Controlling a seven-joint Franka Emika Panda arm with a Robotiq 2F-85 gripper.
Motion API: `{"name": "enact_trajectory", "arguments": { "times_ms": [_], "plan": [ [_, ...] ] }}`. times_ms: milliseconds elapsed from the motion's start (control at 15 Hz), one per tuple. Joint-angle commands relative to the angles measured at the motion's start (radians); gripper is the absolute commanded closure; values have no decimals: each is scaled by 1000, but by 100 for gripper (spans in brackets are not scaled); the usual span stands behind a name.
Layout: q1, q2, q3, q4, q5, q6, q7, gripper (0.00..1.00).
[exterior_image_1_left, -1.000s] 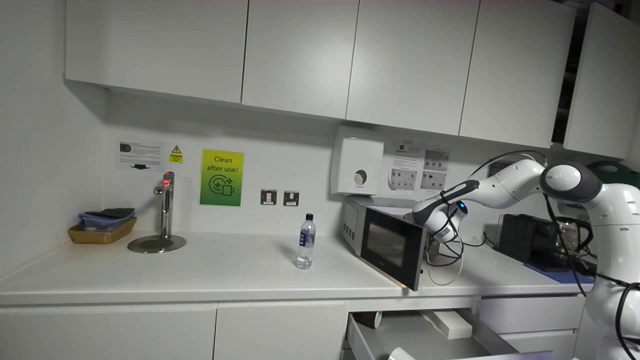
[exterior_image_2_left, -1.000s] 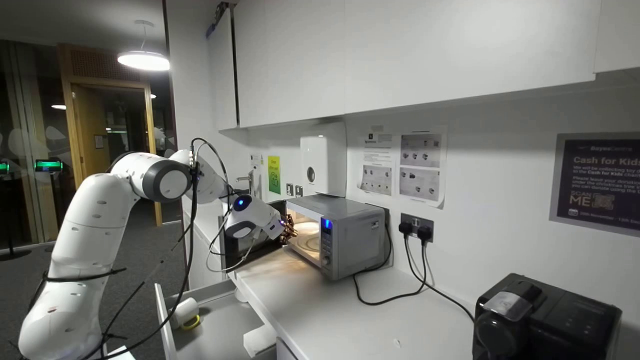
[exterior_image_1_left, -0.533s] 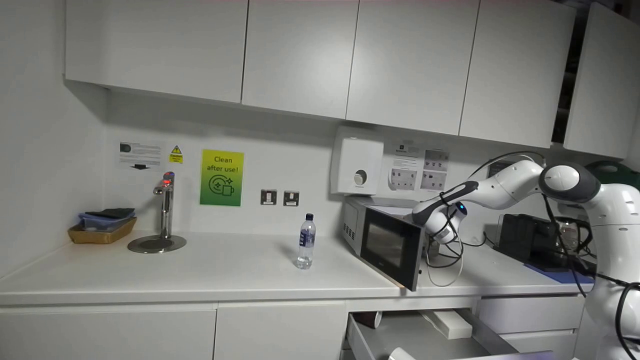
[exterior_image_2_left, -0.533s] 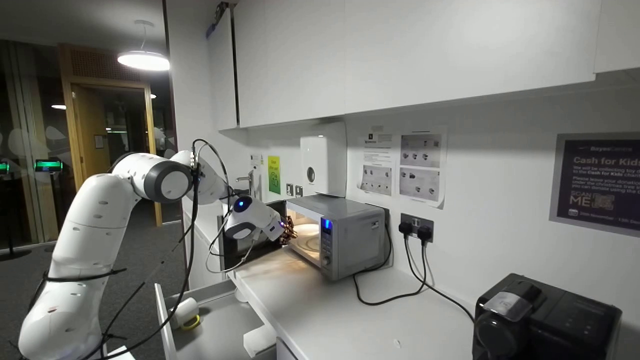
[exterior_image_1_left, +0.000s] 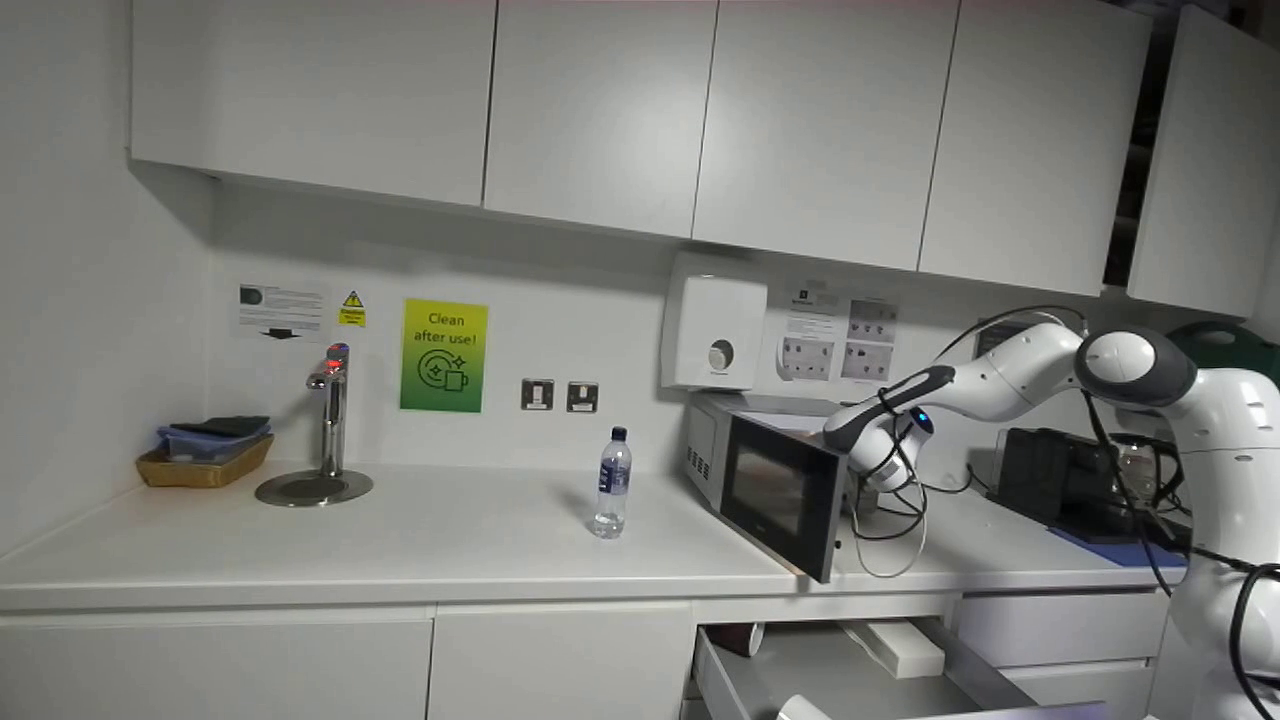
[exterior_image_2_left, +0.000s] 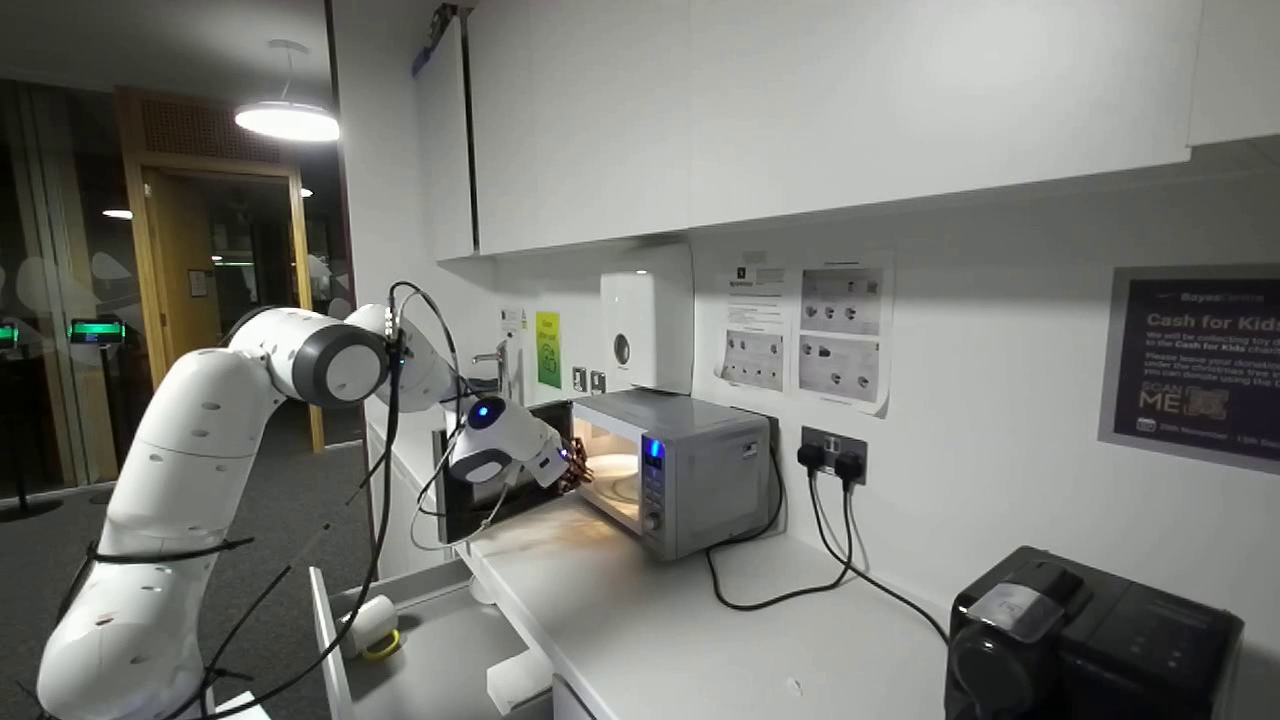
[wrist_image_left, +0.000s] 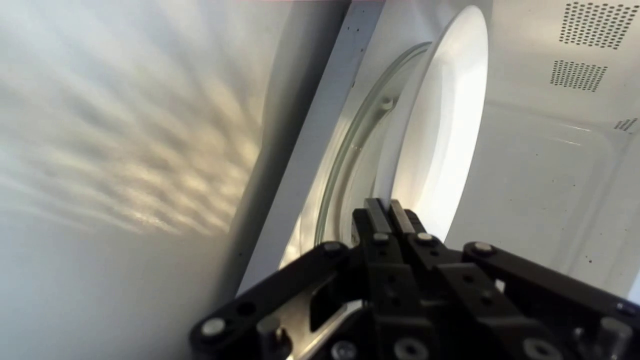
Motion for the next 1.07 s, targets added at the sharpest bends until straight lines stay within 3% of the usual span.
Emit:
{"name": "enact_trajectory", "arguments": {
  "times_ms": [0,1000],
  "plan": [
    [-27,-56,24,-45,-7,5,3,99],
    [-63,-236,38,-220,5,-1,13,99]
  ]
}}
